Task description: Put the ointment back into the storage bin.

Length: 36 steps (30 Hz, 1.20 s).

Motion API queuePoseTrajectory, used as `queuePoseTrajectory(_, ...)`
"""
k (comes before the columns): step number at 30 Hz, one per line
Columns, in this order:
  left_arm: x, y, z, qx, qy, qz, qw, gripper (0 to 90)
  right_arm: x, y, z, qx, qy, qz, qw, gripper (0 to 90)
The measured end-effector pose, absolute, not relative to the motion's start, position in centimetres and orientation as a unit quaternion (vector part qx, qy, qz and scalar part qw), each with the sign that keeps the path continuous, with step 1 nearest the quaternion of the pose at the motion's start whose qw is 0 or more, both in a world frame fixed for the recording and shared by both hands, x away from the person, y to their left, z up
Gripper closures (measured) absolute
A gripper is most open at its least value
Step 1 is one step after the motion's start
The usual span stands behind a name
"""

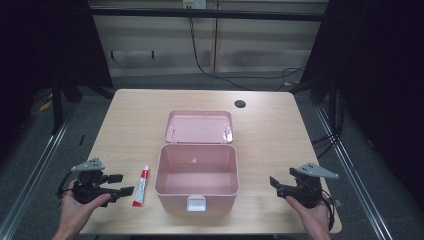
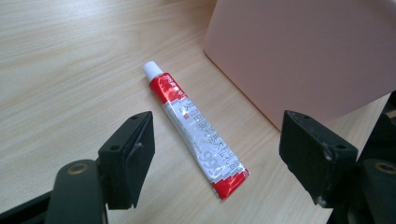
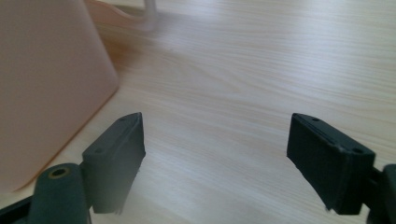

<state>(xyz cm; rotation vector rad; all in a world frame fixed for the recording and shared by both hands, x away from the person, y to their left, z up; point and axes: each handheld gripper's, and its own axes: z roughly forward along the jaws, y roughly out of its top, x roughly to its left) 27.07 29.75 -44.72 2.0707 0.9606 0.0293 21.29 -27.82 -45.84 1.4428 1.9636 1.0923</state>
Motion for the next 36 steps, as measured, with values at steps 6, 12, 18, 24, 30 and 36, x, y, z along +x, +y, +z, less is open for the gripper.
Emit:
queuePoseTrajectory(6, 27.1, 29.8, -44.5, 0.826, 0.384, 0.002, 0.413, 27.1, 20.6, -27.4, -45.6, 0.506, 0.723, 0.415, 0.224, 23.6)
queuePoseTrajectory(12, 26.9, 29.7, -43.6, 0.829, 0.382, 0.006, 0.409, 28.1, 20.3, -27.5, -45.5, 0.495, 0.724, 0.432, 0.211, 23.0)
queuePoseTrajectory(18, 27.0, 28.8, -43.2, 0.832, 0.38, -0.004, 0.405, 26.0, 20.1, -27.6, -45.4, 0.495, 0.719, 0.446, 0.197, 26.5)
queuePoseTrajectory(24, 28.0, 28.4, -42.5, 0.842, 0.39, -0.001, 0.374, 34.7, 20.2, -27.5, -45.4, 0.496, 0.722, 0.444, 0.19, 27.0)
queuePoseTrajectory(30, 29.3, 26.9, -41.1, 0.86, 0.389, -0.004, 0.331, 39.9, 20.3, -27.4, -45.3, 0.493, 0.724, 0.447, 0.182, 26.9)
queuePoseTrajectory(36, 30.2, 25.6, -41.2, 0.876, 0.381, -0.008, 0.295, 46.8, 20.3, -27.4, -45.4, 0.493, 0.729, 0.442, 0.177, 26.4)
